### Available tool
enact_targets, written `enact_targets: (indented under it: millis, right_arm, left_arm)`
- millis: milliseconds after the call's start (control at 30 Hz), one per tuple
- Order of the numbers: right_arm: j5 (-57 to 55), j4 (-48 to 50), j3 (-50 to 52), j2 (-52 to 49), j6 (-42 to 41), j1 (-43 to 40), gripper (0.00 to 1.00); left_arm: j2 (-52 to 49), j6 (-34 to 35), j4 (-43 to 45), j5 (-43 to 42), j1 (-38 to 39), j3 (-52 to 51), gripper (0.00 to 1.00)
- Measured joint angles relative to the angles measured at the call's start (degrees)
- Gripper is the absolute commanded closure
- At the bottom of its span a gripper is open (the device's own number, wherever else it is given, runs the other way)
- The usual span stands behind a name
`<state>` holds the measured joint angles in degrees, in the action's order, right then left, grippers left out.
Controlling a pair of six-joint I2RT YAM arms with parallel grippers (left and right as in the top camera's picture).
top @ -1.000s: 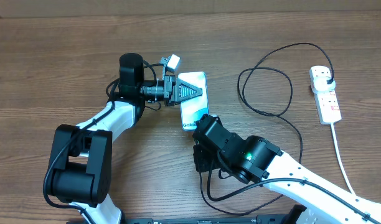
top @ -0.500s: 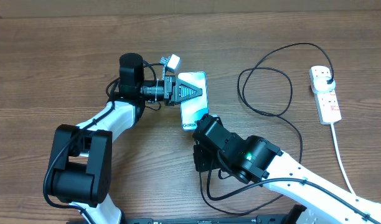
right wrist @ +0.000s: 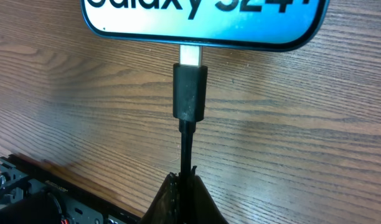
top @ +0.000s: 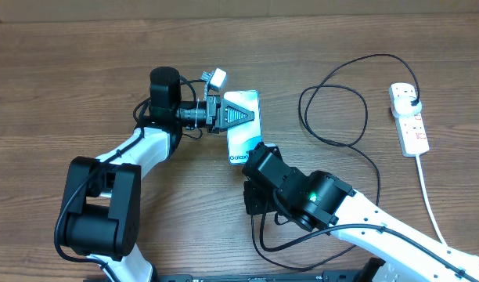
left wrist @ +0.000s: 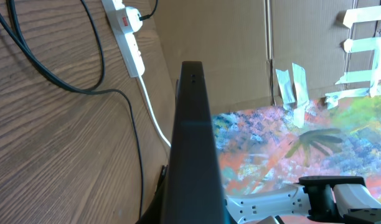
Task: Plug charger to phone and switch on socket
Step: 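Press the plug further into the phone's bottom port with the right gripper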
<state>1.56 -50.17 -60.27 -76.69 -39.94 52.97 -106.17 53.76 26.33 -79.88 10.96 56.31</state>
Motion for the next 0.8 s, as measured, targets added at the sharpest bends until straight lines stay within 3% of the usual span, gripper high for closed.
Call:
enact_targets:
  millis: [800]
  right_arm:
    - [0.5,1.6,0.0,0.0,-0.4,-0.1,0.96]
  left_arm:
    - [0.0,0.0,-0.2,-0.7,0.0,0.0,0.96]
